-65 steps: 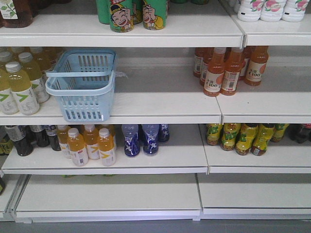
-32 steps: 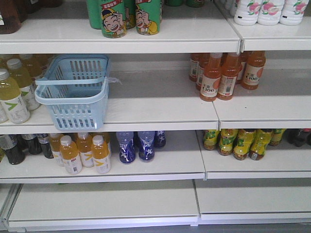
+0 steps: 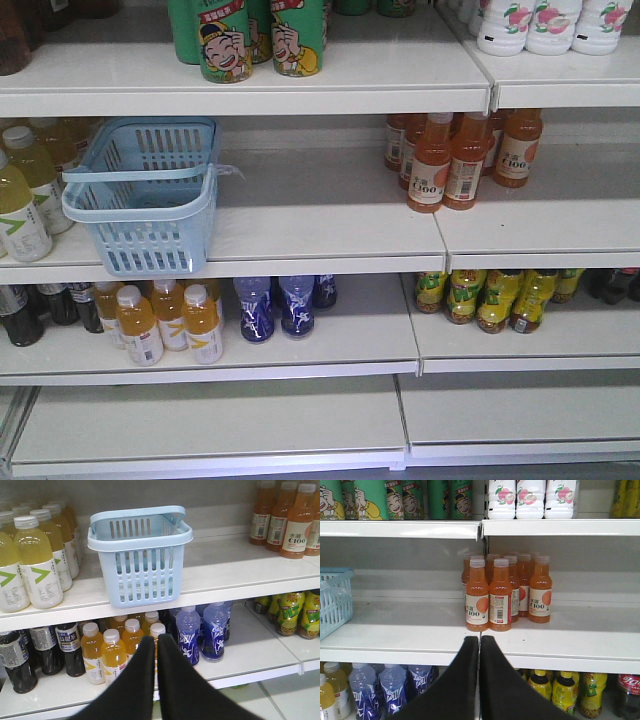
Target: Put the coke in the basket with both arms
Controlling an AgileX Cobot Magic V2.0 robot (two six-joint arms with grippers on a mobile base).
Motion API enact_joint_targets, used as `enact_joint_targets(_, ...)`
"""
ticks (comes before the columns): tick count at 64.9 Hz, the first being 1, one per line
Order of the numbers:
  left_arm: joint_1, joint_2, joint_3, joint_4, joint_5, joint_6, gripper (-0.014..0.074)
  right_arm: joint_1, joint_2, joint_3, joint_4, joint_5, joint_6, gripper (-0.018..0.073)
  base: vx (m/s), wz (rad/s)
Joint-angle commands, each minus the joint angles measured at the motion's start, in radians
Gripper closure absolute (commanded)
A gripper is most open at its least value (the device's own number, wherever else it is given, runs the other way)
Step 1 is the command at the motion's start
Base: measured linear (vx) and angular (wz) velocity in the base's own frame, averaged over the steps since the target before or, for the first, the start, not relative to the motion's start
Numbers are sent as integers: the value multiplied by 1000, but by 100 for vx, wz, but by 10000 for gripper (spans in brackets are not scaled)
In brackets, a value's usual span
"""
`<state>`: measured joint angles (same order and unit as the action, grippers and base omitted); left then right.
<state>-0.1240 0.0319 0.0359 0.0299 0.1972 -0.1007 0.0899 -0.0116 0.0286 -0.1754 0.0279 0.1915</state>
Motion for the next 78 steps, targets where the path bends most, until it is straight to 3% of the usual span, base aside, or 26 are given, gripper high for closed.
enact_joint_targets(1,-3,9,6,-1,-70,-1,601,-7,-11,19,-3,-76,-4,564,0,0)
enact_joint_targets(30,-3,9,6,-1,-70,-1,601,-7,-11,19,-3,-76,-4,564,0,0)
enact_joint_targets(57,-3,9,6,-6,-178,-5,601,-7,-11,19,-3,-76,-4,564,0,0)
enact_joint_targets(60,-3,9,6,-30,-212,-33,601,-7,-11,19,-3,-76,-4,564,0,0)
enact_joint_targets(64,-3,9,6,-120,-268,-124,601,-7,-11,19,-3,-76,-4,564,0,0)
enact_joint_targets(72,-3,9,6,-431,-363,-441,601,-7,-11,19,-3,-76,-4,564,0,0)
enact_joint_targets(78,-3,9,6,-574,-404,-561,601,-7,-11,19,-3,-76,-4,564,0,0)
